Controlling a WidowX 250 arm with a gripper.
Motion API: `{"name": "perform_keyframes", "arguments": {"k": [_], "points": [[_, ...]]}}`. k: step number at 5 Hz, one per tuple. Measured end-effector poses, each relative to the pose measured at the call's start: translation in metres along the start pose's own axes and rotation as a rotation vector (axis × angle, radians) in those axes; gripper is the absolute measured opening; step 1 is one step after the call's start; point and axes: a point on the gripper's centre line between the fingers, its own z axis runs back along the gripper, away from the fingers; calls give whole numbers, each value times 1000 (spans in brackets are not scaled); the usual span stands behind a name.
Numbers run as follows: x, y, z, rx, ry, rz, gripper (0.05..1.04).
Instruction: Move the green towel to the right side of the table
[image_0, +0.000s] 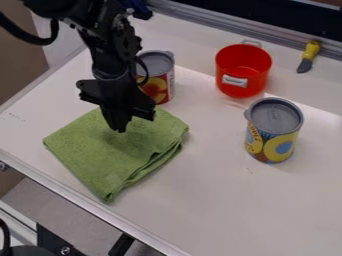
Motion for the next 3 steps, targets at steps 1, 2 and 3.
{"name": "perform_keyframes", "arguments": {"k": [1,2,3], "points": [[-5,4,-15,-12,33,-13,52],[-6,2,-21,6,11,-18,52],[-7,-3,-24,-9,21,-23,52]]}}
